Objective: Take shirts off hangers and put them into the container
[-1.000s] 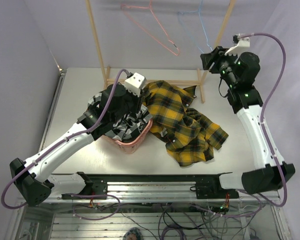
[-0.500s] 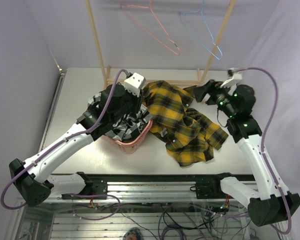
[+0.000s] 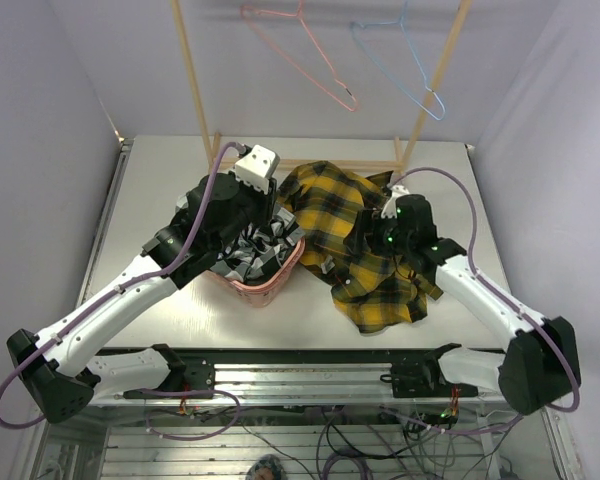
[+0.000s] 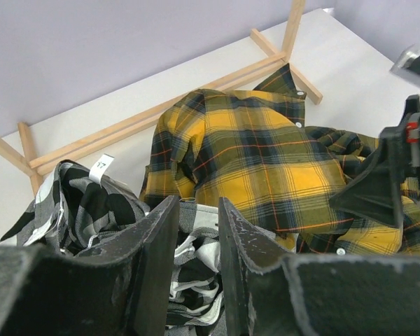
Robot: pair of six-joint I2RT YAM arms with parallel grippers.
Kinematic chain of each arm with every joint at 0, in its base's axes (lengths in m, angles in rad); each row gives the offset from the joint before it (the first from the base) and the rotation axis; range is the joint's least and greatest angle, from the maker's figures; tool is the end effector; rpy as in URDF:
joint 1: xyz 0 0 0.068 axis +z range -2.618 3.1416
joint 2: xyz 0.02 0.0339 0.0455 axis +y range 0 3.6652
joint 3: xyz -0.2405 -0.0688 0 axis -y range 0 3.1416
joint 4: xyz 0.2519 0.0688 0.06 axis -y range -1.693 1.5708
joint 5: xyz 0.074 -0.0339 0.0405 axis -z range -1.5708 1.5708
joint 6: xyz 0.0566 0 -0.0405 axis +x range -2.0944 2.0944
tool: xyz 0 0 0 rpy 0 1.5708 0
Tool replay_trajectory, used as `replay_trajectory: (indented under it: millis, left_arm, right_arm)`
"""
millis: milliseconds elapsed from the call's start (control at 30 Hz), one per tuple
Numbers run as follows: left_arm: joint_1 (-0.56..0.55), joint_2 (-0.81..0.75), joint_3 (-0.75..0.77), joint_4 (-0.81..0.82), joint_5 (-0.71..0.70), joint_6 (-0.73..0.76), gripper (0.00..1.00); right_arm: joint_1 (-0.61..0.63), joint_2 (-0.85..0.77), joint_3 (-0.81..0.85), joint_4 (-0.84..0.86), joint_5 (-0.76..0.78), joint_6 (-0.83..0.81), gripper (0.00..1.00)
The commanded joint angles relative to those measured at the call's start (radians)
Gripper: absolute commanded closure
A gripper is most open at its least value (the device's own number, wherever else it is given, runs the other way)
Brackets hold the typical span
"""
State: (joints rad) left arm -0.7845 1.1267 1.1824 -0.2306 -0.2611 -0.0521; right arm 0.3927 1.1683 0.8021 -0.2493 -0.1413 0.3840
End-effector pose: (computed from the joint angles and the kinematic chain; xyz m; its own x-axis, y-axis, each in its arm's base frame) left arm 0.2167 -0.1956 0.3822 -0.1492 0.0778 -0.9857 0.4955 0.8686 -0.0064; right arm 0.2636 0.1178 0.2255 -0.6763 0.1213 -0.7266 -0.2499 0.8900 0.3813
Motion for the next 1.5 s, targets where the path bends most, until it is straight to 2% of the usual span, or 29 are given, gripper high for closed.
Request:
replay_trajectory:
  millis: [0,267,400,467,500,600,633,700,933,1133,1467]
  left_arm:
    - [0.001,-0.022,-0.01,0.044,-0.033,0.008,0.6]
    - [0.001,-0.013,-0.004,0.035,-0.036,0.011,0.6]
    - [0.001,-0.017,-0.009,0.039,-0.038,0.011,0.6]
    - [0.001,-0.018,-0.009,0.04,-0.039,0.012,0.6]
    - [0.001,-0.018,-0.009,0.04,-0.038,0.012,0.6]
    - [0.001,-0.015,-0.009,0.04,-0.036,0.011,0.6]
    - [0.002,-0.015,-0.008,0.038,-0.035,0.011,0.6]
    - [0.001,-0.011,-0.006,0.038,-0.035,0.011,0.6]
    - [0.001,-0.021,-0.013,0.043,-0.042,0.006,0.6]
    - [0.001,-0.044,-0.028,0.064,-0.064,0.0,0.6]
    - [0.001,-0.142,-0.092,0.137,-0.13,-0.012,0.59]
  right_arm:
    - [0.003,0.103,-0.019,0.108,-0.002,-0.002,0.08]
    - [0.005,0.29,-0.04,0.225,0.011,0.032,0.08]
    - [0.005,0.358,-0.05,0.27,0.033,0.058,0.16]
    - [0.005,0.372,-0.054,0.296,0.035,0.063,0.28]
    - [0.005,0.371,-0.058,0.305,0.035,0.063,0.38]
    - [0.005,0.349,-0.055,0.31,0.038,0.051,0.8]
    - [0.005,0.334,-0.051,0.301,0.047,0.048,0.89]
    - [0.005,0.291,-0.041,0.283,0.067,0.039,0.99]
    - [0.006,0.063,0.04,0.193,0.099,0.018,1.0]
    - [0.021,-0.086,0.174,0.116,0.035,0.012,1.0]
    - [0.095,-0.058,0.586,0.019,-0.048,-0.049,1.0]
